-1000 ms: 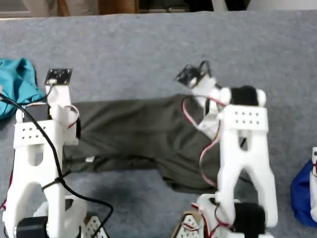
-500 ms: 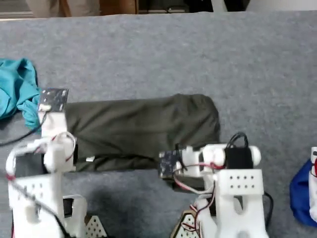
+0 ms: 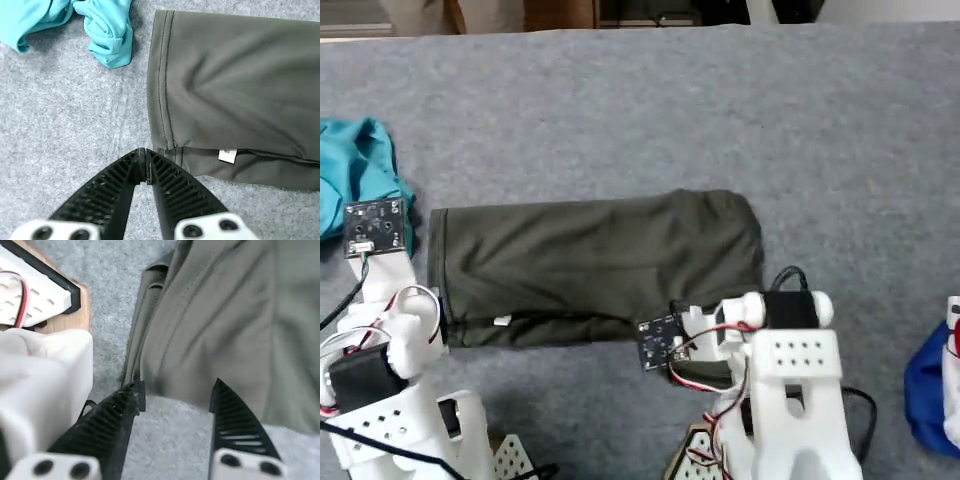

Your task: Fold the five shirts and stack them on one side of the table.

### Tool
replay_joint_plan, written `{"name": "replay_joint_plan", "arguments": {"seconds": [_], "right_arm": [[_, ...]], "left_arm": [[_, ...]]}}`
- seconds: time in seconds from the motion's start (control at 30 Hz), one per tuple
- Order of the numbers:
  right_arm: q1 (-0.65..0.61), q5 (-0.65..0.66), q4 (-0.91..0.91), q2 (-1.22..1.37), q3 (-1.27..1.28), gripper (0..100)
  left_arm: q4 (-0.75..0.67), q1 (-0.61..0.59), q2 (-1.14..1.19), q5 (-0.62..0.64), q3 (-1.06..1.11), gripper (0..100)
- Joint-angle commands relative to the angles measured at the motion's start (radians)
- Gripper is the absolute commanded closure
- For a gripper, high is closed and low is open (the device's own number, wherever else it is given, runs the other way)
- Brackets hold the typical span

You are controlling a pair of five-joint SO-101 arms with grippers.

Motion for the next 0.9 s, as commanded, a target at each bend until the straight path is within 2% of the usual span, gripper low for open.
{"name": "replay_joint_plan", "arguments": {"seconds": [0.0,0.43,0.87], "right_arm": [[-0.012,0.014,-0.057,0.087,0.062,76.9],[-0.013,0.014,-0.256,0.127,0.225,83.6],[-0.031,0.008,-0.384,0.128,0.314,83.9]], "left_arm": [[-0.017,-0.003,-0.007,-0.005,-0.008,98],[-0.017,-0.003,-0.007,-0.006,0.0,98],[-0.017,-0.002,-0.007,-0.006,0.0,98]]}}
